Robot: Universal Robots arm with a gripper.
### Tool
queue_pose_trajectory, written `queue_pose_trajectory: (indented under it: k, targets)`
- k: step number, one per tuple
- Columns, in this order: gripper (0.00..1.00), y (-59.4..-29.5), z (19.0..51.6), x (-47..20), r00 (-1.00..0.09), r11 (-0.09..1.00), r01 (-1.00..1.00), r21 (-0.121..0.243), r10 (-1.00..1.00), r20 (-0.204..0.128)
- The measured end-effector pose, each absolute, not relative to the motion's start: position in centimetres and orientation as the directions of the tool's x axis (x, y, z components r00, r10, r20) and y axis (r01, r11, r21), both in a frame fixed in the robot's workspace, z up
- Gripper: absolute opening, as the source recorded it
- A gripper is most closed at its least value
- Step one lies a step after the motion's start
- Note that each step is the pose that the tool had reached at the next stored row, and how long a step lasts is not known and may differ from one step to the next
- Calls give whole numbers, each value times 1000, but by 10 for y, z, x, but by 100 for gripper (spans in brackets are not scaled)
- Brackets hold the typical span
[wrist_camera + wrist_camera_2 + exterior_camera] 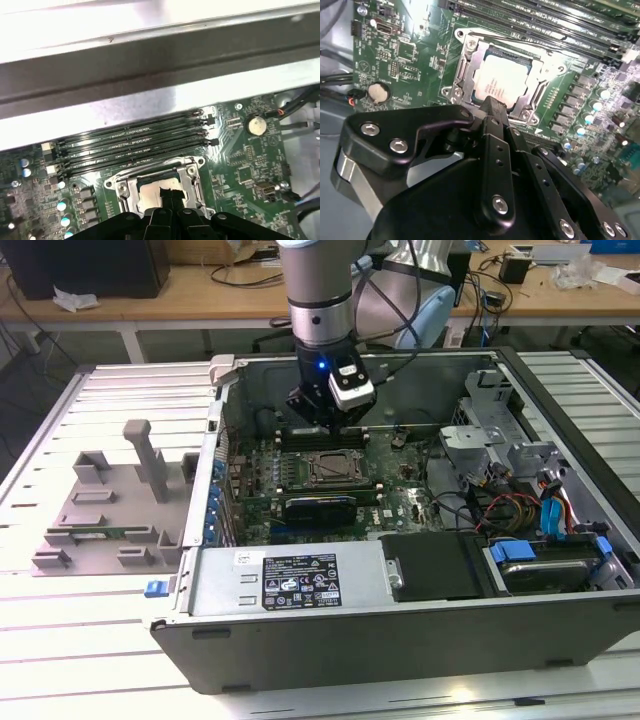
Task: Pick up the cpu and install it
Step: 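Install the first cpu locking lever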
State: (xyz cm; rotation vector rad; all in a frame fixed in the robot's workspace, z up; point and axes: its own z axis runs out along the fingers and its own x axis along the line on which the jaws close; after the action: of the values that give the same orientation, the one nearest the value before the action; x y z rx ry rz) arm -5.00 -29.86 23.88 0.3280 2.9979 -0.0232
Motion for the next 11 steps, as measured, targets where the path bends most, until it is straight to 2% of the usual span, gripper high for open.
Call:
queue_pose_trajectory:
  k: [4, 11]
  targets:
    - [11, -299, 238, -46, -969, 976, 216, -40, 210, -129]
    - [11, -301, 233, -43, -976, 982, 185, -33, 179, -121]
